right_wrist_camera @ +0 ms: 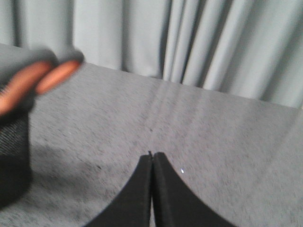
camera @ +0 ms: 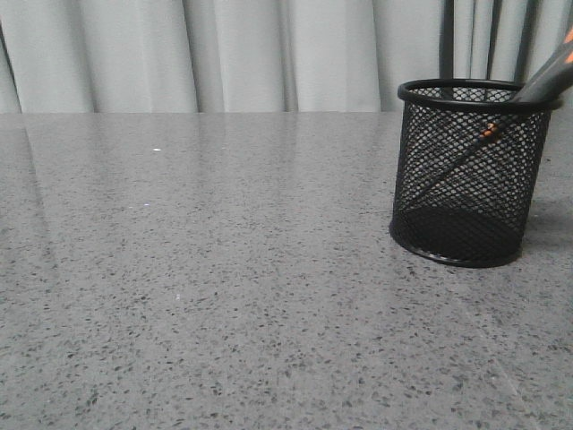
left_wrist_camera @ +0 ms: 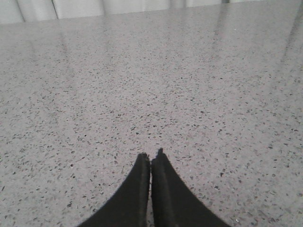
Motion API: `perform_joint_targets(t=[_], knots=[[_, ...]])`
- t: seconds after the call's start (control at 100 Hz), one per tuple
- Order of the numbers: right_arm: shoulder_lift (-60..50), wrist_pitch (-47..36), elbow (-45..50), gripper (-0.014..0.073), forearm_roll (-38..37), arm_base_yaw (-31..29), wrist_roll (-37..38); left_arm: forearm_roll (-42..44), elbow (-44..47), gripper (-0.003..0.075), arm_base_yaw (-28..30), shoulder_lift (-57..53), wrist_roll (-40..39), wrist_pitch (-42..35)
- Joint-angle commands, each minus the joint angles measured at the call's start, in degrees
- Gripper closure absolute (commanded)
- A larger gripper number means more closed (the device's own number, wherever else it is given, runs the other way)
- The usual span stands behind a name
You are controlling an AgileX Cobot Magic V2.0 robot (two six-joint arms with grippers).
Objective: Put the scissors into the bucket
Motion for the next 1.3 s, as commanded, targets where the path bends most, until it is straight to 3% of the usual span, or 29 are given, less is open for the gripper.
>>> perform_joint_targets(t=[0.0,0.18,0.28,0.59,1.29], knots=[[-1.0,-9.4,2.9,0.0645,-0.9,-2.7,1.2,-0.3,2.6,0.074,0.1,-1.5,-0.5,-3.1],[-9.5,-8.8,10.1,0.0645,-0.9,-5.0,5.9,-0.3,2.6,0.074,0.1,-1.5,-0.5,-3.1],[-14.5,0.7,9.9,0.0645,-0.9,-5.9,5.9,-0.3,2.6,0.074,0.1,-1.5,-0.5,-3.1],[-14.2,12.7,9.9,0.0645,1.0,-5.9,5.9,-0.3,2.6,0.074,0.1,-1.5,-0.5,-3.1],[-14.2,12.7,9.9,0.0645,1.0,-5.9,5.9,-0.3,2.6,0.074,0.1,-1.5,-0.5,-3.1]])
